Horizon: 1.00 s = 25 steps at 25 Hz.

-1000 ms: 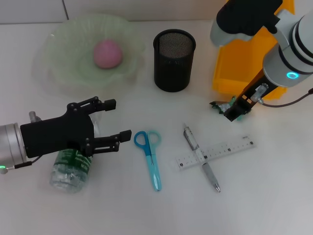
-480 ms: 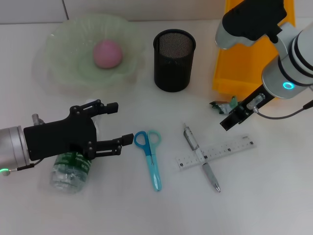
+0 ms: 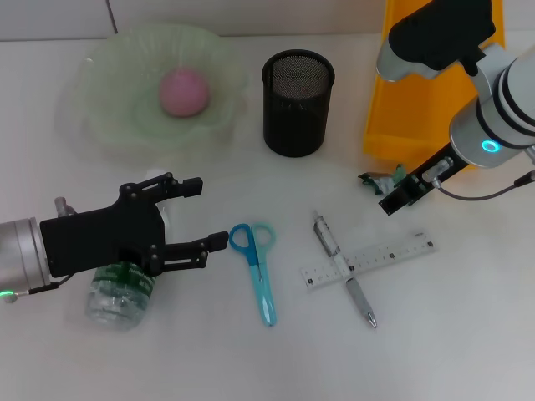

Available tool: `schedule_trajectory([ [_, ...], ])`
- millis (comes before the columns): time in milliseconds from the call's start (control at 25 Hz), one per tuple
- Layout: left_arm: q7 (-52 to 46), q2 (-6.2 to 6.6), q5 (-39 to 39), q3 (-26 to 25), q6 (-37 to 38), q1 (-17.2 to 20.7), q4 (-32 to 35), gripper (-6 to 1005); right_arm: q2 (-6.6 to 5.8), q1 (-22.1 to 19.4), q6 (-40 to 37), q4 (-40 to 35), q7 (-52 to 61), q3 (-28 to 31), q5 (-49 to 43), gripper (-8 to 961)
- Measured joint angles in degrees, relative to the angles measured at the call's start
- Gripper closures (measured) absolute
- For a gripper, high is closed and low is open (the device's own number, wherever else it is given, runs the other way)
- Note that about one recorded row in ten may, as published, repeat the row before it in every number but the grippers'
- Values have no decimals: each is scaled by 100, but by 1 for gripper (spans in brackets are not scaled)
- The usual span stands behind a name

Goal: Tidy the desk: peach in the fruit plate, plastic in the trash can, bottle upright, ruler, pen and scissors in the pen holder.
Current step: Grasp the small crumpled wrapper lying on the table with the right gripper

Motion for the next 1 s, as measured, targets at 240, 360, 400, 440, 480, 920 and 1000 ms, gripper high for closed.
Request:
schedule_trajectory([
  [240, 0, -9, 1, 6, 7, -17, 0, 139, 1, 18, 163, 147, 4, -1, -120, 175],
  [360, 0, -9, 1, 6, 7, -17, 0, 139, 1, 58, 246, 290, -2, -2, -119, 174],
  [400, 0, -9, 1, 6, 7, -17, 0, 139, 1, 64, 269, 328, -7, -2, -115, 174],
  [440, 0, -9, 1, 6, 7, -17, 0, 139, 1, 65, 287, 342, -10, -2, -109, 174],
  [480, 0, -9, 1, 27, 1, -27, 1, 139, 2, 66, 303, 350, -12, -2, -103, 174],
  [920, -1, -9, 0, 87, -23, -50, 1, 139, 1, 232, 495, 702, -43, -7, -88, 174],
  [1000, -1, -9, 0, 86, -33, -49, 1, 140, 1, 259, 529, 767, -43, -10, -87, 174],
])
